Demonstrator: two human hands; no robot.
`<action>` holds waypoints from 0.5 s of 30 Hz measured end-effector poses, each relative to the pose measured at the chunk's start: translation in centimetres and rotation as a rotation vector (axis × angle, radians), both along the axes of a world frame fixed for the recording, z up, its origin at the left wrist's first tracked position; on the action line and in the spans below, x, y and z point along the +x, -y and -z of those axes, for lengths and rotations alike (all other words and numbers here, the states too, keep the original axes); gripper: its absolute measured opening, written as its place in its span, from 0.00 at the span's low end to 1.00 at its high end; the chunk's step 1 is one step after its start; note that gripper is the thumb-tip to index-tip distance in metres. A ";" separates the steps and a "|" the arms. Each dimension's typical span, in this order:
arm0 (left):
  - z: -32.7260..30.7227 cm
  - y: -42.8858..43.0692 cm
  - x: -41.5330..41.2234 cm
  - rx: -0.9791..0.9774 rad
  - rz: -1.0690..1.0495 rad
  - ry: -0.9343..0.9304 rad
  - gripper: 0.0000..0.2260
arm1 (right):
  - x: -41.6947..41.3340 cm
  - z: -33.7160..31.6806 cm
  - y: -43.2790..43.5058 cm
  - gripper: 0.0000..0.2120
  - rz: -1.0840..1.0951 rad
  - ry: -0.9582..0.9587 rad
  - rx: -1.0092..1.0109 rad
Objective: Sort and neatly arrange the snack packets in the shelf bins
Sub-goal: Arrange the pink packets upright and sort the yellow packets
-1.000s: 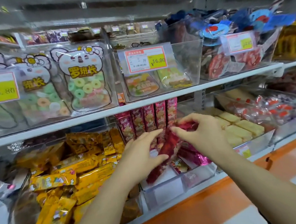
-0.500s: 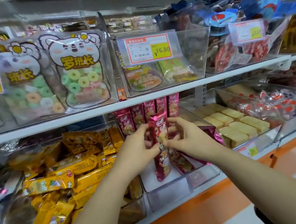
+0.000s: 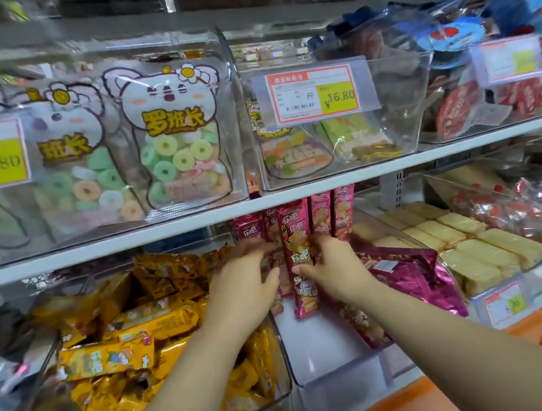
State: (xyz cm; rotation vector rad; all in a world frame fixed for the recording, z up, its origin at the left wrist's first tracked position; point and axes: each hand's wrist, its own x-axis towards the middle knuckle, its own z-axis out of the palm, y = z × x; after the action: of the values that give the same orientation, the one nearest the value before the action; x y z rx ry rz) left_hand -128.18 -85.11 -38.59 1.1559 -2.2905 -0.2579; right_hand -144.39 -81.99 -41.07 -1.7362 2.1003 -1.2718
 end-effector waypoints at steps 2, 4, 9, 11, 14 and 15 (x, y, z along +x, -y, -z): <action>0.5 0.7 0.1 0.022 -0.014 0.046 0.17 | 0.0 0.2 1.7 0.21 0.023 0.009 -0.020; 0.8 1.4 0.1 0.047 -0.009 0.044 0.17 | 0.3 0.7 3.2 0.22 0.031 -0.006 -0.013; 1.3 2.0 0.0 0.107 0.020 0.013 0.17 | 0.8 2.8 5.3 0.19 0.020 -0.057 0.017; 1.4 1.9 -0.1 0.108 0.024 0.005 0.17 | 0.6 2.8 5.1 0.19 0.017 -0.068 0.018; 1.6 2.0 0.0 0.088 0.016 0.002 0.17 | 0.2 2.3 4.1 0.20 -0.003 -0.109 0.065; 1.6 2.0 0.1 0.066 0.012 0.009 0.17 | 0.2 1.9 3.6 0.21 -0.014 -0.134 0.097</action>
State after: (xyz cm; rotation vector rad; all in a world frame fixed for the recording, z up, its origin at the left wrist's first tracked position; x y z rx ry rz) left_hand -128.09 -87.08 -40.24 1.1790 -2.3131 -0.3355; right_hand -144.21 -85.58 -43.00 -1.8379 2.1771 -1.0579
